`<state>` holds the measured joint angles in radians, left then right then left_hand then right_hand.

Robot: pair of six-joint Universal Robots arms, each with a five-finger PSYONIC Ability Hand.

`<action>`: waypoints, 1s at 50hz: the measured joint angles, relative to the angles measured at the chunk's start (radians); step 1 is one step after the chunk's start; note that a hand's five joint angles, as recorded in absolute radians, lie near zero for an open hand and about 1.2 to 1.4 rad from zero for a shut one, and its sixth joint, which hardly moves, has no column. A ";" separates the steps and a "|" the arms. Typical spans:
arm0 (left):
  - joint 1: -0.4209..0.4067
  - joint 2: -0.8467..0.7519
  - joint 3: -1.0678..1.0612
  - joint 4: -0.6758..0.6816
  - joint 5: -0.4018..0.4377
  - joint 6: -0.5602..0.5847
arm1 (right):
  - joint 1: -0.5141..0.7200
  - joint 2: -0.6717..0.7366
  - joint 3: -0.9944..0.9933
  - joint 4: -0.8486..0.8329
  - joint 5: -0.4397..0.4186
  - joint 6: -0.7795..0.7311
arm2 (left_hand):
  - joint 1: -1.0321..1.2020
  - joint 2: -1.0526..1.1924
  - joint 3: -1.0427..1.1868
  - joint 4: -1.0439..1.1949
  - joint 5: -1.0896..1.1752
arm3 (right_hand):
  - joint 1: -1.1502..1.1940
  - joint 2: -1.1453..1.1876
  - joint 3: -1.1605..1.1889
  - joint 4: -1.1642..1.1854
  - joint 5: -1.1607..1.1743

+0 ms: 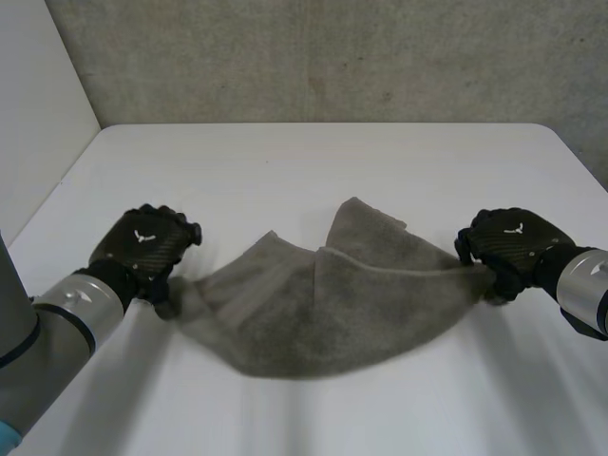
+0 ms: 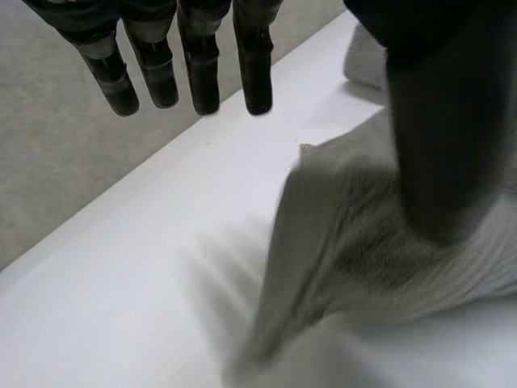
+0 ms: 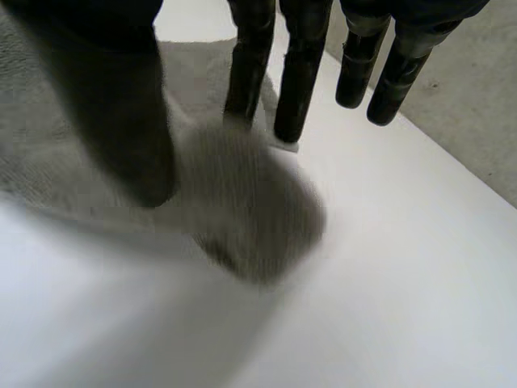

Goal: Fold the towel.

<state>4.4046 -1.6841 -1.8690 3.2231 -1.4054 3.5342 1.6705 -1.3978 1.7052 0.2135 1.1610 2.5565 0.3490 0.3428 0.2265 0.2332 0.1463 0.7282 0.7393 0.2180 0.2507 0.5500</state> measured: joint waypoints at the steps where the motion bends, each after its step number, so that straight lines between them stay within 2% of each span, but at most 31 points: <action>1: -0.004 0.002 -0.002 -0.001 0.005 0.003 | 0.002 0.000 -0.002 0.010 0.001 -0.009 | -0.022 -0.024 0.000 0.000 -0.034 | -0.114 -0.124 0.000 0.000 -0.131; 4: -0.018 0.004 0.010 -0.004 0.009 0.012 | 0.007 -0.002 -0.010 0.027 0.003 -0.021 | -0.047 -0.046 0.000 0.000 -0.066 | -0.366 -0.379 0.000 0.000 -0.428; 7: -0.028 0.003 0.038 -0.005 0.008 0.019 | 0.010 -0.005 -0.018 0.034 0.004 -0.022 | -0.051 -0.048 0.000 0.000 -0.066 | -0.473 -0.485 0.000 0.000 -0.488; 16: -0.084 -0.056 0.219 0.001 0.012 0.016 | 0.019 -0.024 -0.031 0.034 0.002 -0.013 | -0.051 -0.052 0.000 0.000 -0.070 | -0.484 -0.489 0.000 0.000 -0.488; 24: -0.225 -0.291 0.457 -0.014 0.024 0.006 | 0.032 -0.019 -0.018 0.028 0.006 -0.009 | -0.051 -0.052 0.000 0.000 -0.070 | -0.488 -0.489 0.000 0.000 -0.488; 29: -0.274 -0.461 0.615 -0.061 0.060 0.006 | 0.035 -0.008 -0.011 0.027 0.008 -0.008 | -0.051 -0.052 0.000 0.000 -0.064 | -0.489 -0.489 0.000 0.000 -0.488; 38: -0.291 -0.707 0.879 -0.232 0.165 0.002 | 0.035 0.014 -0.007 0.025 0.008 -0.008 | 0.001 0.006 0.000 0.000 0.039 | -0.492 -0.489 0.000 0.000 -0.488; 48: -0.290 -0.809 0.976 -0.284 0.183 0.002 | 0.034 0.057 -0.007 0.022 0.008 -0.009 | 0.105 0.110 0.000 0.000 0.142 | -0.492 -0.489 0.000 0.000 -0.488; 50: -0.289 -0.816 0.975 -0.283 0.183 0.003 | 0.034 0.065 -0.007 0.021 0.008 -0.009 | 0.200 0.204 0.000 0.000 0.228 | -0.492 -0.489 0.000 0.000 -0.488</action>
<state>4.1154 -2.5004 -0.8935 2.9403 -1.2219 3.5368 1.7047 -1.3323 1.6985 0.2350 1.1689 2.5479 0.5490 0.5464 0.2265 0.2332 0.3742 0.2357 0.2501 0.2180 0.2507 0.0622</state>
